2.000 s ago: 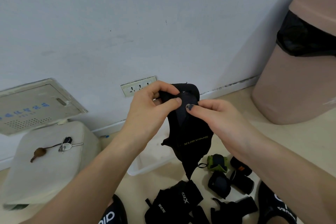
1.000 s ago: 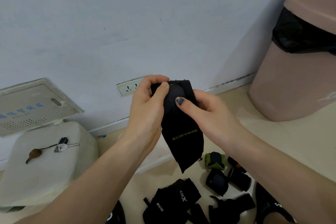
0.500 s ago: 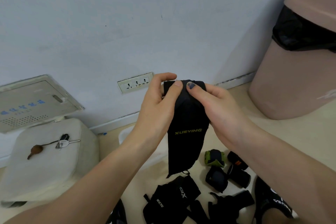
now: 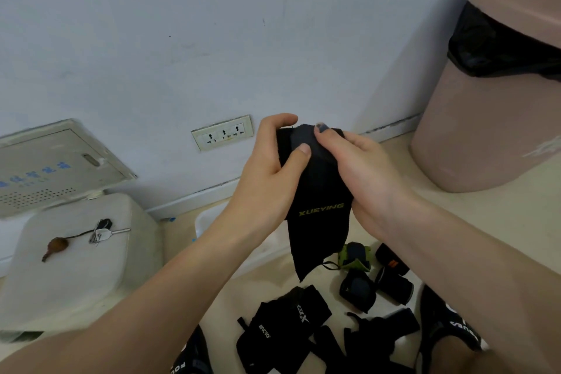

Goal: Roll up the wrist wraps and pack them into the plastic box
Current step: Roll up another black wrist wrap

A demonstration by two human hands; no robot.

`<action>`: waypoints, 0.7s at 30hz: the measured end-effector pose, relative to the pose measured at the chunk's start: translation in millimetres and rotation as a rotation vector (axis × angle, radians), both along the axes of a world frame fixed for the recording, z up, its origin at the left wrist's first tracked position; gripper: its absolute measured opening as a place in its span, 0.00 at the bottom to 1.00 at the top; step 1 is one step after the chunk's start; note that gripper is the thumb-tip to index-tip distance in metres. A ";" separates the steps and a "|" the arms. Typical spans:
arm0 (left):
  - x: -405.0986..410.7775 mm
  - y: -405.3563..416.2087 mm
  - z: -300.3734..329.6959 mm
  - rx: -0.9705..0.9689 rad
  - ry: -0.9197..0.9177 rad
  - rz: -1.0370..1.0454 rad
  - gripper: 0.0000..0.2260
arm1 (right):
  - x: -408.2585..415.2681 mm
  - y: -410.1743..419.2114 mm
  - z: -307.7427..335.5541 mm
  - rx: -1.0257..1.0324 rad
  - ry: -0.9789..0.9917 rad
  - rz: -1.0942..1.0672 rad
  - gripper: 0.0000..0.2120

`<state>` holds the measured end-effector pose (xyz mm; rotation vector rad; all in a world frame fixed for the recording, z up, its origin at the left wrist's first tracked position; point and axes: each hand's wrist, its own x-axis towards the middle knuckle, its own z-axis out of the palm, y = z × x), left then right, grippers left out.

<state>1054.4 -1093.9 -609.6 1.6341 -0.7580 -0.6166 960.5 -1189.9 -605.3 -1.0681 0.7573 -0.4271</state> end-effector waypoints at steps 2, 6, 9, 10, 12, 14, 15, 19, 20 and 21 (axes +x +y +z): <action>1.0 0.2 0.0 0.003 -0.015 0.024 0.14 | 0.4 -2.7 1.5 0.007 0.009 0.052 0.17; 3.0 1.0 1.4 0.011 0.131 0.058 0.14 | 1.6 -4.2 1.2 -0.031 -0.006 0.055 0.15; -2.5 2.4 0.4 0.043 0.176 0.016 0.21 | 2.5 -6.6 1.7 -0.005 -0.007 -0.034 0.15; -5.8 2.8 -1.5 0.061 0.180 0.005 0.23 | 3.2 -7.7 2.3 0.008 0.001 -0.064 0.15; -11.2 4.6 -4.7 0.122 0.189 -0.020 0.22 | 4.8 -9.0 3.3 0.019 0.018 -0.119 0.16; -14.6 6.4 -4.0 0.189 0.181 -0.037 0.15 | 6.3 -10.3 1.8 0.020 0.027 -0.147 0.17; -15.1 7.1 -3.6 0.209 0.175 -0.037 0.12 | 6.1 -11.1 0.9 0.029 0.026 -0.146 0.17; -8.9 6.3 0.0 0.161 0.233 0.024 0.09 | 3.7 -9.8 -0.6 0.061 0.012 -0.007 0.23; -5.1 5.3 0.6 0.138 0.268 0.053 0.10 | 3.0 -7.0 -2.0 0.014 0.026 0.050 0.23; 0.0 4.2 1.1 0.108 0.313 0.088 0.11 | 1.8 -3.6 -3.8 -0.060 0.060 0.101 0.23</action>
